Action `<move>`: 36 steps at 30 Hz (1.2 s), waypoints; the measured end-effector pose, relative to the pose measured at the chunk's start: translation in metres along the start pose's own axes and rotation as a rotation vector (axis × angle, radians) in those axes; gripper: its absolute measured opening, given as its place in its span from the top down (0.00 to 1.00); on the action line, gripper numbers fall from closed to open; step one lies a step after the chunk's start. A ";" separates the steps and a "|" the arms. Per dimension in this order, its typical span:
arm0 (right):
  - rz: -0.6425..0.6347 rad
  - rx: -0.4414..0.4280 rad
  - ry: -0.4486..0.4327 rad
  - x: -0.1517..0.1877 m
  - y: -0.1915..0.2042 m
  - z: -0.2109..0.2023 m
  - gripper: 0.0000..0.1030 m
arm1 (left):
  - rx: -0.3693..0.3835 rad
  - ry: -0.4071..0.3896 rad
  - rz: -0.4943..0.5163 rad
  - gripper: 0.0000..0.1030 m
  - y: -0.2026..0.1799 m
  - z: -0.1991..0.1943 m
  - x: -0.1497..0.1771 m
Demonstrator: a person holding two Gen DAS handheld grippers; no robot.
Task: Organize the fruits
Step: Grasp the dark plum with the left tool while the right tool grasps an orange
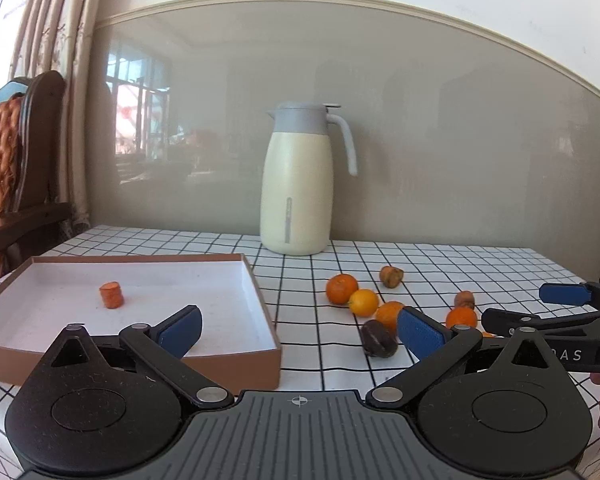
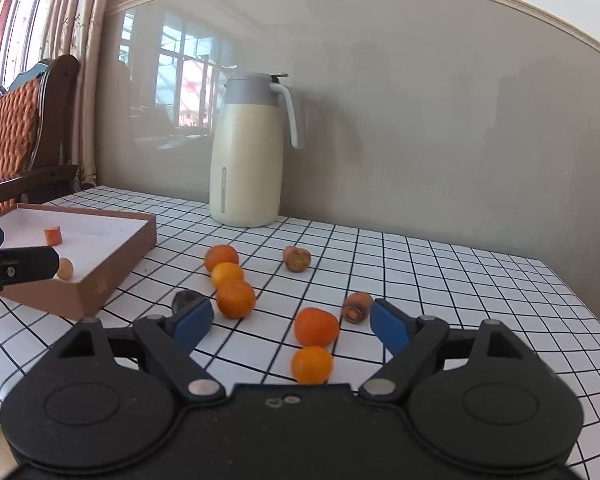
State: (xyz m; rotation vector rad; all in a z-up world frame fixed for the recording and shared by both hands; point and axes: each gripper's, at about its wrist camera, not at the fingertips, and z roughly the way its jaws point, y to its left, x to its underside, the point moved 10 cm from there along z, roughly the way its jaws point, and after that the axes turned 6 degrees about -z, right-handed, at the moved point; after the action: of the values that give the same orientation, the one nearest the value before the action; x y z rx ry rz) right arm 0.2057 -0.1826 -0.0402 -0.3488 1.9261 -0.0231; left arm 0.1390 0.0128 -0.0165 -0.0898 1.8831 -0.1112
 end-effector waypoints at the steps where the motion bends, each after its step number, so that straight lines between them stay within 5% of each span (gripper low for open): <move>1: -0.001 0.008 0.013 0.005 -0.005 0.001 0.24 | 0.012 0.003 0.006 0.00 -0.006 0.003 0.001; 8: -0.004 0.017 0.087 0.024 -0.017 0.017 0.41 | 0.066 0.043 0.048 0.01 -0.040 0.026 0.009; 11: -0.005 0.013 0.090 0.027 -0.018 0.021 0.42 | 0.075 0.079 0.057 0.16 -0.046 0.037 0.015; 17: -0.010 -0.004 0.124 0.033 -0.016 0.032 0.51 | 0.086 0.132 0.052 0.25 -0.048 0.059 0.025; 36: -0.027 -0.053 0.212 0.044 -0.009 0.059 0.75 | 0.083 0.250 0.061 0.33 -0.061 0.111 0.049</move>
State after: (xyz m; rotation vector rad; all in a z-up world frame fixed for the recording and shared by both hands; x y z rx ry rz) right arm 0.2468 -0.1931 -0.1005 -0.4215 2.1344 -0.0280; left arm 0.2297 -0.0572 -0.0898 0.0401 2.1262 -0.1643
